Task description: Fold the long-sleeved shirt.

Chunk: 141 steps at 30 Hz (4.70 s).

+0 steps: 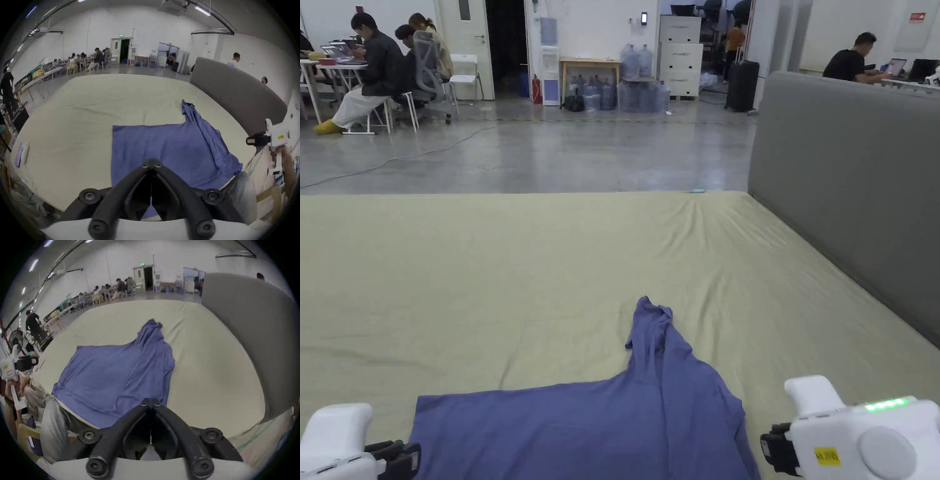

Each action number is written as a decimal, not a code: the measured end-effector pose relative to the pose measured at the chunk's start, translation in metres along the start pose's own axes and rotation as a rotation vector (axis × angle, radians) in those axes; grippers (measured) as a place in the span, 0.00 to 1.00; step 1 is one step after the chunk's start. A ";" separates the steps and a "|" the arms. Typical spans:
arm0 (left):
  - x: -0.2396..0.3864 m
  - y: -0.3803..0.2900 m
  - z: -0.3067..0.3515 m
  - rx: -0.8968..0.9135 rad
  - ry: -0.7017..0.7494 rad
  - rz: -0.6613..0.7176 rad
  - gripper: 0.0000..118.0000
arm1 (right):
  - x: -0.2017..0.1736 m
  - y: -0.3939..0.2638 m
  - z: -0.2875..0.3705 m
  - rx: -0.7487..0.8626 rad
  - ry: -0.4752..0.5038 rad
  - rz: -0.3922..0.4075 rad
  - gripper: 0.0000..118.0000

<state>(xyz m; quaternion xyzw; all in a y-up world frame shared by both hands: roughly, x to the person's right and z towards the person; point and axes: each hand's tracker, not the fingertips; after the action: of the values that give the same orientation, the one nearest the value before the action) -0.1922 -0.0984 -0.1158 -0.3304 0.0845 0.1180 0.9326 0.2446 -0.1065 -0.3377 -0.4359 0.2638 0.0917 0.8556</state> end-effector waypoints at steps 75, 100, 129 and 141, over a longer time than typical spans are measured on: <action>0.010 0.006 0.019 0.027 -0.032 0.044 0.00 | -0.019 -0.036 0.029 0.122 0.008 -0.066 0.00; -0.059 0.078 -0.229 -0.252 0.229 0.113 0.00 | 0.026 0.082 -0.095 0.038 -0.056 -0.060 0.02; -0.050 0.027 0.005 -0.059 0.082 0.108 0.00 | 0.024 0.039 0.004 0.101 0.074 -0.086 0.10; -0.049 -0.095 -0.019 -0.345 0.100 0.064 0.00 | 0.007 -0.085 -0.053 -0.254 -0.015 0.069 0.13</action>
<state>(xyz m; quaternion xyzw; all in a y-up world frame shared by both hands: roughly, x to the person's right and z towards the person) -0.2144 -0.1902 -0.0617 -0.4879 0.1194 0.1438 0.8527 0.2633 -0.2003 -0.3076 -0.5308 0.2583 0.1569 0.7918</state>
